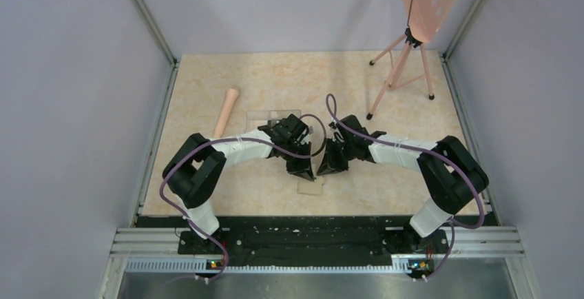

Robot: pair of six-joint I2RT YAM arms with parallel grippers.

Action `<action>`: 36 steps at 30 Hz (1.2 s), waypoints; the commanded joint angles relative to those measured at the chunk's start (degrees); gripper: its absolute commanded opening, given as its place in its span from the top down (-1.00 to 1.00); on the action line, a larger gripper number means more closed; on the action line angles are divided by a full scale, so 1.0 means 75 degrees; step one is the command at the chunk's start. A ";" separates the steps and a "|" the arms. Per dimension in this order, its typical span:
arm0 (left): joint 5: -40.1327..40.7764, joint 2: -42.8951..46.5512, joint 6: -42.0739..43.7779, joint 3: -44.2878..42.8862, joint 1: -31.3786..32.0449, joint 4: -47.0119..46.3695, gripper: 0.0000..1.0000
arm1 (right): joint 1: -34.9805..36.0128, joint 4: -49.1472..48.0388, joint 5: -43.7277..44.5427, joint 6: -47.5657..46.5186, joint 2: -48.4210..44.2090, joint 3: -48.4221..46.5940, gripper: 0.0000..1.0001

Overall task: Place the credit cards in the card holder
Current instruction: Close the card holder at the center of the board.

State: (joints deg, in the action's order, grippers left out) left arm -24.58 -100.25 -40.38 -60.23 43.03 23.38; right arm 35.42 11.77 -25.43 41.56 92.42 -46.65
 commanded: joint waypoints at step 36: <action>0.0472 -0.0032 0.0164 -0.0181 0.0076 0.0283 1.00 | 0.0426 -0.0396 0.0051 0.0074 0.0184 0.0033 1.00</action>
State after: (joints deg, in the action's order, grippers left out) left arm -21.56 -99.68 -39.66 -60.55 43.44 24.80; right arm 37.39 11.33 -25.52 41.80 92.53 -46.54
